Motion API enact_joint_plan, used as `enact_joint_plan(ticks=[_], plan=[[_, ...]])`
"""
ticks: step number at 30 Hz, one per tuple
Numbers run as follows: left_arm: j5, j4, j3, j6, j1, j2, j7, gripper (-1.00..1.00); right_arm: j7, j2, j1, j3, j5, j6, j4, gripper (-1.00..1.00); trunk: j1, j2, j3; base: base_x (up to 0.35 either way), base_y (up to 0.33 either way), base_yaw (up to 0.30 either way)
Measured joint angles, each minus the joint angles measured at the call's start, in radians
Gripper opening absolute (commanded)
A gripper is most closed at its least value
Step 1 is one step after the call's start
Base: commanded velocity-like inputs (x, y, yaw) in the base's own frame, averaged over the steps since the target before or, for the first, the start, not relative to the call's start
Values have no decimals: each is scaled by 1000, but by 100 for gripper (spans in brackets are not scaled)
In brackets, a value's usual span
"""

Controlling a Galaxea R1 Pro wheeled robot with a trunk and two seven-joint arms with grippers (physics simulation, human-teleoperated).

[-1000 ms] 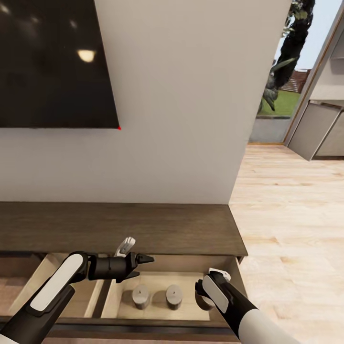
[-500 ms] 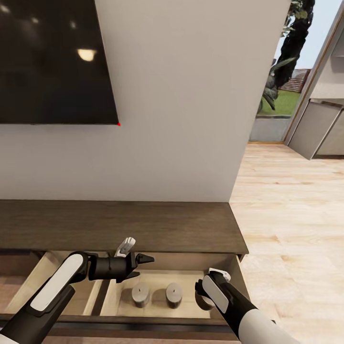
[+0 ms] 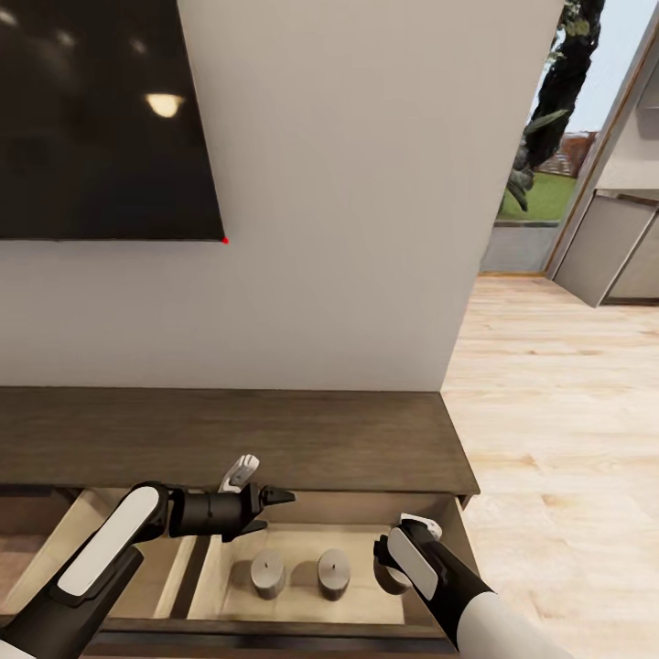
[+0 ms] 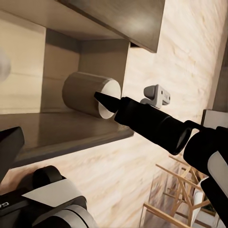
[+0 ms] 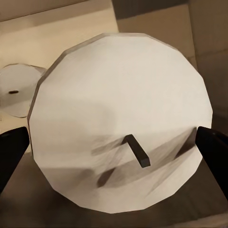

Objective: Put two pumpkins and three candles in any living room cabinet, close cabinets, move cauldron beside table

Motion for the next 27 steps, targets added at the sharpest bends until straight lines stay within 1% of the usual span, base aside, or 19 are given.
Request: enact_joint_plan(ticks=[5, 16, 27], plan=[[-1, 0, 0, 0, 0, 0, 0, 100, 0, 0, 0, 0, 0, 0, 0, -100, 0, 0, 0, 114, 0, 0], [1, -1, 0, 0, 0, -2, 0, 100, 0, 0, 0, 0, 0, 0, 0, -100, 0, 0, 0, 10, 0, 0], [0, -1, 0, 0, 0, -2, 0, 100, 0, -1, 0, 0, 0, -6, 0, -100, 42, -77, -34, 0, 0, 0]])
